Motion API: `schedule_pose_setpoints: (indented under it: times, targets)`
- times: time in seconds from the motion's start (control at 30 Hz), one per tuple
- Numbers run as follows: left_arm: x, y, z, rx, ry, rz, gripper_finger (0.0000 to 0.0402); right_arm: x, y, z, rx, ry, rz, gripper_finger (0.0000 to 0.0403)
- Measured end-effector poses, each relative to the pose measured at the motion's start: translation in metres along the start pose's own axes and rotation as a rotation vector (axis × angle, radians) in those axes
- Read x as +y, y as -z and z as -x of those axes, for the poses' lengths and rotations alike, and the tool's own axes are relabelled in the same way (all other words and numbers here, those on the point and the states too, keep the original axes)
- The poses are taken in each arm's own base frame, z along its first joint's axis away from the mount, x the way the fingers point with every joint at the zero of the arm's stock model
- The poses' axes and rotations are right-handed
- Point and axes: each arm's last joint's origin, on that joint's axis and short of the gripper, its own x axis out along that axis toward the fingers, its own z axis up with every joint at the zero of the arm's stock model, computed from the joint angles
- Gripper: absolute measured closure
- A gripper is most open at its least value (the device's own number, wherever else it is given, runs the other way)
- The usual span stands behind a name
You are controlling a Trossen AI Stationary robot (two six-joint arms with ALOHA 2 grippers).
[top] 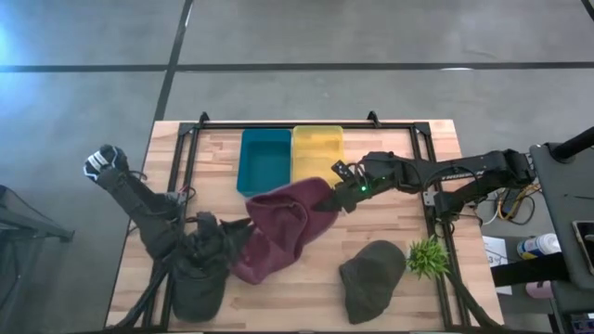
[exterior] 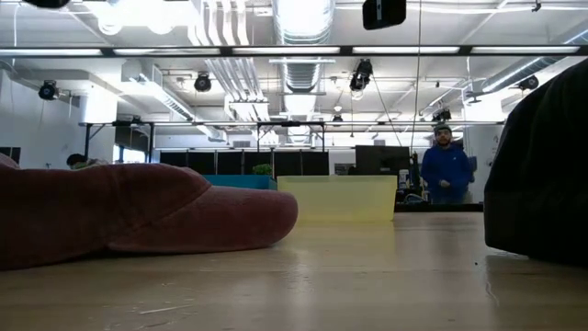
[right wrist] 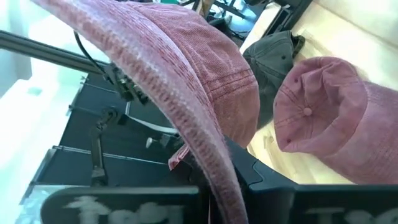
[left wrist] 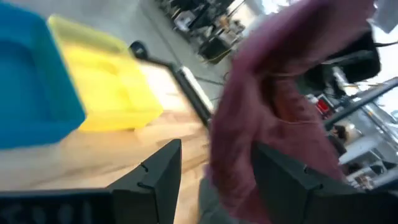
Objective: Pick & Place hat
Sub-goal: Put the top pink cap into the blue bin
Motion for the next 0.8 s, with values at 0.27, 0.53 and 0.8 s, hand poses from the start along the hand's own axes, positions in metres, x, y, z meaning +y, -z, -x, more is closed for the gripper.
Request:
schedule_pose_setpoints:
  times: [0.27,0.53,0.8]
  targets:
    - [-0.009,0.0,0.002,-0.007,0.032,-0.121,0.0215,0.006,-0.002,0.005,-0.038,-0.032,-0.022,0.039]
    - [-0.008,-0.003,-0.011,-0.058,-0.005,-0.135,0.0215,0.008,-0.002,0.005,-0.021,-0.06,-0.04,0.039]
    - [-0.02,-0.008,-0.022,-0.039,0.028,-0.127,0.0215,0.007,-0.003,0.005,-0.024,-0.057,-0.045,0.039]
